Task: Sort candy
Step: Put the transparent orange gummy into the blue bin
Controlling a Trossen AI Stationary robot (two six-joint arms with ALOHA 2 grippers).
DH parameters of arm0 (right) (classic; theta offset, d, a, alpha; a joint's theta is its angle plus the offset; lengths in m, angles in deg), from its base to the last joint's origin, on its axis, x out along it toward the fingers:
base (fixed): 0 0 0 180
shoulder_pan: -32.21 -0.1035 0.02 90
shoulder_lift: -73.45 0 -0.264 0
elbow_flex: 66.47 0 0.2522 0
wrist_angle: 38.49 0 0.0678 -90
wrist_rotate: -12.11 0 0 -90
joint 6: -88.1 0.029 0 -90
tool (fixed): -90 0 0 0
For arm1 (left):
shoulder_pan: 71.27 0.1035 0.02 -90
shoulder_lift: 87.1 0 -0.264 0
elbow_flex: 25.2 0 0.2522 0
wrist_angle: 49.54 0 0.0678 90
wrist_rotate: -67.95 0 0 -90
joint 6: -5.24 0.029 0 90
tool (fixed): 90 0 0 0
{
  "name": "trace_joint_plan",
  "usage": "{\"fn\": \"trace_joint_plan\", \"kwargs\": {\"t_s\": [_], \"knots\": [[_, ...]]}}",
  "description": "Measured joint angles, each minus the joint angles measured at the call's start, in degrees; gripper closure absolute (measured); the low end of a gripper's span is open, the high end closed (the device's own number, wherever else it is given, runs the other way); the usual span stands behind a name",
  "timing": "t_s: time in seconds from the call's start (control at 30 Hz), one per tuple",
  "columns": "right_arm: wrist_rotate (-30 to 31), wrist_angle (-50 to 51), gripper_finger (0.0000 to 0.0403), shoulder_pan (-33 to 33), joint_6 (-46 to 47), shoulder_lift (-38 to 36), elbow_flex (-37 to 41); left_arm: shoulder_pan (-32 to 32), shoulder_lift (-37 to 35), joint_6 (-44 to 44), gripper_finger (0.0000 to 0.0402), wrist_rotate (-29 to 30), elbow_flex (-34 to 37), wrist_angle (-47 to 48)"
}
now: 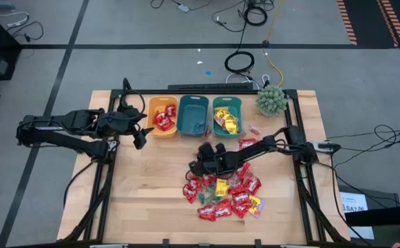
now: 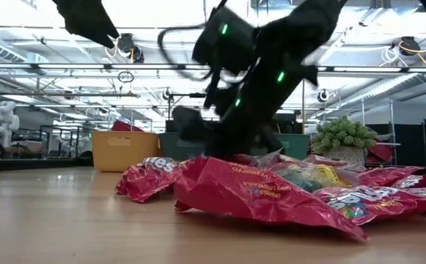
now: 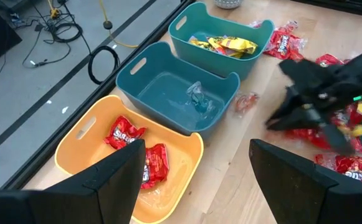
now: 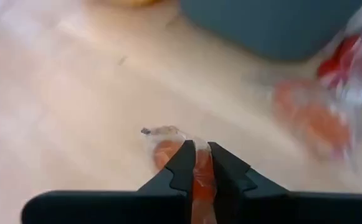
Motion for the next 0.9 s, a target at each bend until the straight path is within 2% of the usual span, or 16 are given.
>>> {"fn": "trace_joint_plan", "kwargs": {"t_s": [0.13,0.27,0.5,0.63,0.9], "knots": [[-0.5,6.3,0.0391,-0.8,-0.4,-8.0,0.0,0.0,0.0,0.0,0.0104,0.0,0.0,0.0],[-0.2,11.4,0.0397,-0.8,-4.7,-16.7,-0.1,0.0,0.0,0.0,0.0104,0.0,0.0,0.0],[0.2,10.2,0.0391,2.7,-9.5,-29.8,-0.2,0.0,0.0,0.0,0.0104,0.0,0.0,-0.3],[-0.7,8.9,0.0392,6.6,-13.1,-33.2,-0.2,0.0,0.0,0.0,0.0104,0.0,0.0,-1.4],[-15.2,-2.7,0.0392,17.9,-18.4,-30.9,-0.2,0.0,0.0,0.0,0.0104,0.0,0.0,-2.5]]}}
